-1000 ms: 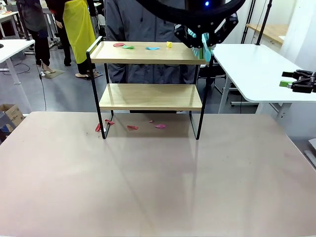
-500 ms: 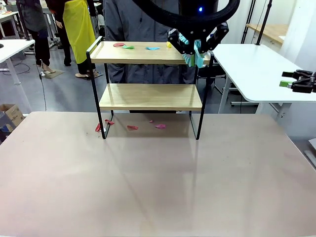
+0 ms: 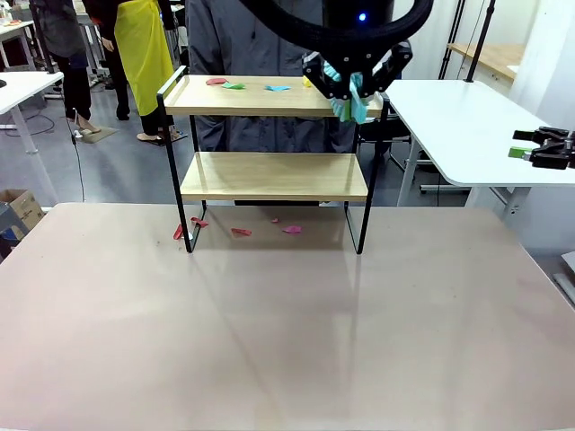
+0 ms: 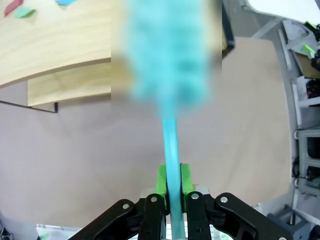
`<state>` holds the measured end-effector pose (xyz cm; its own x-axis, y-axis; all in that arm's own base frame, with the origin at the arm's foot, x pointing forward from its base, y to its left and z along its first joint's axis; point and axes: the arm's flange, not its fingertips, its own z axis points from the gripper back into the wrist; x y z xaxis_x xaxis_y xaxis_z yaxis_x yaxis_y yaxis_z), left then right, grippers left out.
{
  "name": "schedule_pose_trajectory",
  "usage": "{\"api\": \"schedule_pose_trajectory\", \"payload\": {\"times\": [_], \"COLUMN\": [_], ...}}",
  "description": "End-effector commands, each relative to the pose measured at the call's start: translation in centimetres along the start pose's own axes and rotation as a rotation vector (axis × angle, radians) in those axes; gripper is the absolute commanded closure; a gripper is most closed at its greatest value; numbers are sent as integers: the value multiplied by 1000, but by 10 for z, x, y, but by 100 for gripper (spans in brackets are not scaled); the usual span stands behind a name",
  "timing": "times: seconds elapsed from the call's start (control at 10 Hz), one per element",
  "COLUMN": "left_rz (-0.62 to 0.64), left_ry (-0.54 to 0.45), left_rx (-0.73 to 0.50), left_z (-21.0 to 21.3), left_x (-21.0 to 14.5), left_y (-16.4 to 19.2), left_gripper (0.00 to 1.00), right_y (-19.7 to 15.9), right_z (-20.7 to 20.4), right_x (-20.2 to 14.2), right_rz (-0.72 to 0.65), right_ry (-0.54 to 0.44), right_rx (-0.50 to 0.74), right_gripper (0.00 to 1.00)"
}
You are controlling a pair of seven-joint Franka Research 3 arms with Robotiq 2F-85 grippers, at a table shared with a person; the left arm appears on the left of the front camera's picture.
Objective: Clean the shelf.
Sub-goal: Clean the specific section of the Shelf indicated by the human with the Duster.
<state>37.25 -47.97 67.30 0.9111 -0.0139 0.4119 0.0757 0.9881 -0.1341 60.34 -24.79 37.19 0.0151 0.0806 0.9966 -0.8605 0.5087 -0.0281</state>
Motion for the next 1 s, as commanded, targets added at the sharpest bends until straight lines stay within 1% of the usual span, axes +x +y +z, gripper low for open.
{"api": "schedule_pose_trajectory", "payload": {"times": [0.0, 0.2, 0.4, 0.6, 0.8, 0.9], "left_rz": [-8, 23, 51, 52, 81, 90], "left_ry": [5, 25, 39, 36, 12, -27], "left_rx": [76, 131, 212, 322, 434, 500], "left_z": [6, 0, -5, -5, 8, 22], "left_x": [11, 16, 19, 18, 17, 16], "left_y": [31, 67, 109, 146, 180, 188], "left_gripper": [87, 87, 87, 87, 87, 87], "right_y": [1, 1, 1, 1, 1, 1], "right_z": [-1, -1, -1, -1, -1, -1], "right_x": [3, 3, 3, 3, 3, 3], "right_rz": [5, 5, 5, 5, 5, 5], "right_ry": [0, 0, 0, 0, 0, 0], "right_rx": [4, 4, 4, 4, 4, 4], "right_gripper": [0, 0, 0, 0, 0, 0]}}
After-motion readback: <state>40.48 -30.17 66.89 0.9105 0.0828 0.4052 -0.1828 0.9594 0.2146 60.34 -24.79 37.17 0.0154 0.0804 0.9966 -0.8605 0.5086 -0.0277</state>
